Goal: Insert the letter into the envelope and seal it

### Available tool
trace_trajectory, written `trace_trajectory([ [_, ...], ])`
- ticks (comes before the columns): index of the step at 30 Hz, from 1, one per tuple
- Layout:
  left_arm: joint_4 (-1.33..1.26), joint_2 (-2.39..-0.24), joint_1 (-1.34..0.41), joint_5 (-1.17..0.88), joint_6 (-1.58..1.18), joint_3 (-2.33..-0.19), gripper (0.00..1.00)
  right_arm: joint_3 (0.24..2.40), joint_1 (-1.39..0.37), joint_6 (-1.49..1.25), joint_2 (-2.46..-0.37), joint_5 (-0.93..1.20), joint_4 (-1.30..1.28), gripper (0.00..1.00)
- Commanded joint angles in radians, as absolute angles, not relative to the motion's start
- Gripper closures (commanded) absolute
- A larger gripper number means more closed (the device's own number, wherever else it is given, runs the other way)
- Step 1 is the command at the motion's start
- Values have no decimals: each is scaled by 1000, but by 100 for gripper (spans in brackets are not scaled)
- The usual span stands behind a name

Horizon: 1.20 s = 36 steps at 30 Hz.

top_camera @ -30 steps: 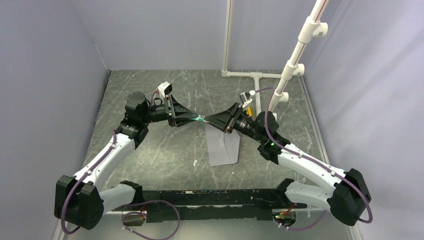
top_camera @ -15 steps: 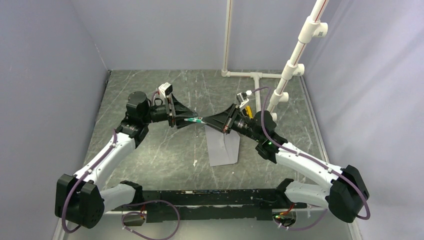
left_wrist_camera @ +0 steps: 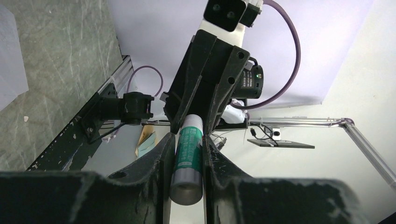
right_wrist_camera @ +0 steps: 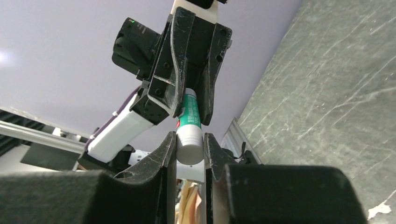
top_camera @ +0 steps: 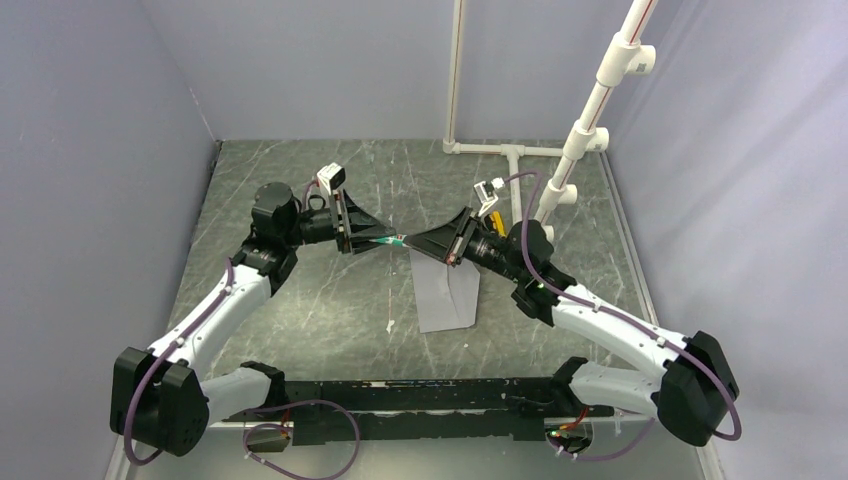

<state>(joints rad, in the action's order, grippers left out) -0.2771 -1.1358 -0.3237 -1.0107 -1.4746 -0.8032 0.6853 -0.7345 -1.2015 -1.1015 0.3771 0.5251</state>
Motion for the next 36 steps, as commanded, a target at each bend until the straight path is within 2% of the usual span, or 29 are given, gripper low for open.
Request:
trace_trajectory([
  [1, -322, -1111, -324, -1000, -1445, -796, 98, 713, -731, -1023, -1034, 402, 598, 100],
  [7, -483, -1133, -300, -1045, -1530, -755, 97, 682, -677, -949, -960, 505, 647, 100],
  [13, -347, -1077, -259, -1070, -1436, -765, 98, 689, -645, -933, -919, 510, 599, 100],
  [19, -322, -1034, -203, -1063, -1444, -737, 98, 672, -627, -910, -897, 471, 577, 100],
  [26, -331, -1033, -189, -1083, -1436, -738, 97, 723, -620, -838, -938, 607, 559, 100],
  [29, -172, -1020, -189, -1066, -1318, -782, 97, 746, -619, -805, -958, 619, 510, 100],
  [32, 249, -1011, -187, -946, -1048, -920, 97, 785, -630, -723, -989, 583, 371, 100],
  [36, 664, -1053, -188, -671, -739, -1106, 98, 891, -749, -531, -1062, 324, 83, 100],
])
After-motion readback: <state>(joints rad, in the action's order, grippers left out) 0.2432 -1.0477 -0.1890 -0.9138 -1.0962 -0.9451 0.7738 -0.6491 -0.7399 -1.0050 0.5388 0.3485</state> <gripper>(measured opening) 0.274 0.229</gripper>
